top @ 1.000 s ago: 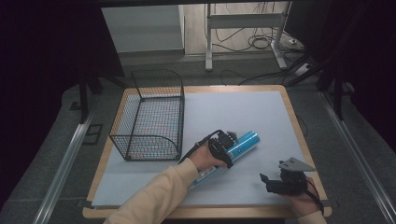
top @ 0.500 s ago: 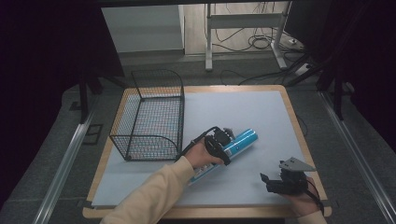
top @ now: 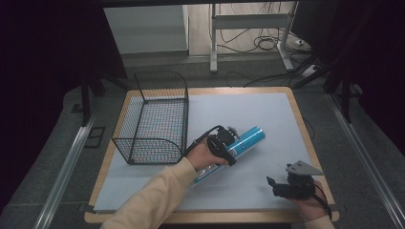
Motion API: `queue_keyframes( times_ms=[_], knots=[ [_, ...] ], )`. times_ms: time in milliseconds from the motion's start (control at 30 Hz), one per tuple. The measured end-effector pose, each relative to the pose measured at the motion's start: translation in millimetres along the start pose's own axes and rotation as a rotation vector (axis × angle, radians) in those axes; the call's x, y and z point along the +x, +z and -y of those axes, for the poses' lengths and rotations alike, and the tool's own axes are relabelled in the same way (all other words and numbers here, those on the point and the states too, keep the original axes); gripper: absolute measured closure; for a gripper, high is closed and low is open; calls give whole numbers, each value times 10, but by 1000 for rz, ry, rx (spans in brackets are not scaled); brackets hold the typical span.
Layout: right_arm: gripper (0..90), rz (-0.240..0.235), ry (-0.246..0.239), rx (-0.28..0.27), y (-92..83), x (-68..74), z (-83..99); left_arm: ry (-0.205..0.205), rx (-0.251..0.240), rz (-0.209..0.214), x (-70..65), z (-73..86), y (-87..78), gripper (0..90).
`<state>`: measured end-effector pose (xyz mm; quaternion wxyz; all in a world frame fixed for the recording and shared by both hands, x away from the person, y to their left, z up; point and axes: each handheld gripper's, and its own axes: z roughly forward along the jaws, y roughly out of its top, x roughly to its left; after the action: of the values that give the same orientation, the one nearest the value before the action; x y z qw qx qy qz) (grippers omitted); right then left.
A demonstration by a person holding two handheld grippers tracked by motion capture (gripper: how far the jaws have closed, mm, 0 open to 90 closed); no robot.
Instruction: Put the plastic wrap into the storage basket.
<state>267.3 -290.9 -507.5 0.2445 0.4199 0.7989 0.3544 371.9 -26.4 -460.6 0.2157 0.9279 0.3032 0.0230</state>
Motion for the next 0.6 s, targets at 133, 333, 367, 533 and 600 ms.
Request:
queue_keyframes(
  times_ms=[133, 333, 367, 533, 600],
  knots=[
    [118, 0, -1, -1, -2, -1, 0, -10, -15, 16, 33, 3, -51, 319],
    [119, -2, -1, 3, 7, 4, 1, -22, -31, 6, 73, 27, -103, 319],
    [119, -3, -1, 5, 6, 4, 1, -26, -36, 6, 87, 33, -124, 319],
    [119, -1, 0, 3, 6, 3, 2, -29, -47, -1, 103, 36, -176, 319],
    [119, -1, 0, 3, 5, 2, 2, -33, -56, 3, 108, 36, -203, 319]
  ],
)
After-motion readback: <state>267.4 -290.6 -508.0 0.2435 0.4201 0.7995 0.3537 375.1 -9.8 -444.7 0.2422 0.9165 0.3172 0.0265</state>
